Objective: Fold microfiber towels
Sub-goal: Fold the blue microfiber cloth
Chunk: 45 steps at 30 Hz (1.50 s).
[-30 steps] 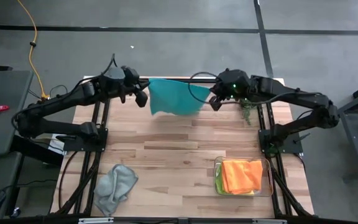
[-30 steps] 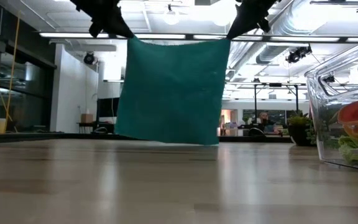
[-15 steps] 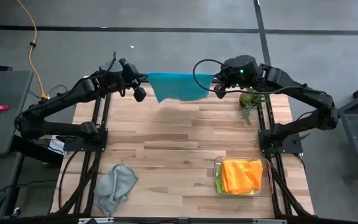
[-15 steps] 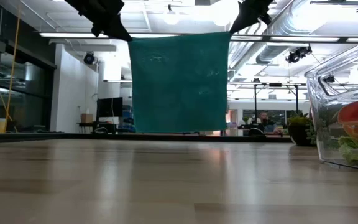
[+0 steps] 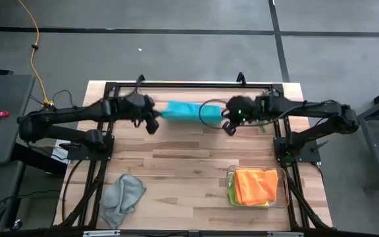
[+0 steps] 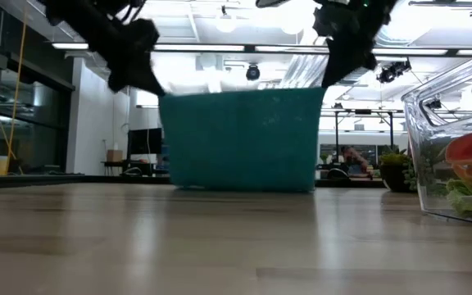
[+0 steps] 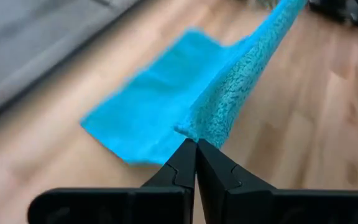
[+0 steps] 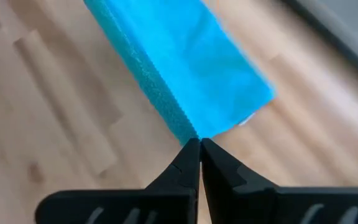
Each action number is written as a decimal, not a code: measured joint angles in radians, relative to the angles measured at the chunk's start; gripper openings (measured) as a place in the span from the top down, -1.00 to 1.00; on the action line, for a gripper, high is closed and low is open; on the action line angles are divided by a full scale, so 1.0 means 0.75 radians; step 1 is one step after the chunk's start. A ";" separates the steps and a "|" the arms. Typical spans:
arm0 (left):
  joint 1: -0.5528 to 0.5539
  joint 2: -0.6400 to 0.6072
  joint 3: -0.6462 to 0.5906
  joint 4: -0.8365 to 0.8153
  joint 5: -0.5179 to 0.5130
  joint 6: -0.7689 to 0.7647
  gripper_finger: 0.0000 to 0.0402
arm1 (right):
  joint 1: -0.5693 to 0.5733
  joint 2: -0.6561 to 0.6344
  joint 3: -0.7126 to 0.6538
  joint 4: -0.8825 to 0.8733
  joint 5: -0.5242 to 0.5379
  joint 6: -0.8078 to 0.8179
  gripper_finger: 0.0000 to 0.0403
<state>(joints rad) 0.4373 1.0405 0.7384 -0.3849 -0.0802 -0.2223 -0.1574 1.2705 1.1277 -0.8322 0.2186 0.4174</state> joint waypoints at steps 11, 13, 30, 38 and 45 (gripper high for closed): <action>-0.383 0.001 -0.304 0.228 -0.134 -0.599 1.00 | 0.284 0.000 -0.278 0.257 -0.130 0.441 1.00; -0.432 0.000 -0.325 0.251 -0.208 -0.685 1.00 | 0.314 0.000 -0.309 0.284 -0.132 0.501 1.00; -0.131 0.145 -0.346 0.425 -0.345 -0.536 1.00 | 0.003 0.040 -0.345 0.336 0.078 0.510 1.00; -0.057 0.408 -0.348 0.712 -0.335 -0.502 1.00 | -0.079 0.251 -0.346 0.395 0.085 0.522 1.00; 0.001 0.495 -0.348 0.789 -0.368 -0.501 1.00 | -0.137 0.371 -0.347 0.519 0.114 0.552 1.00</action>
<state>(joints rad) 0.4378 1.4117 0.4774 0.2072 -0.3565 -0.5983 -0.2602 1.5484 0.8673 -0.4432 0.3038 0.8315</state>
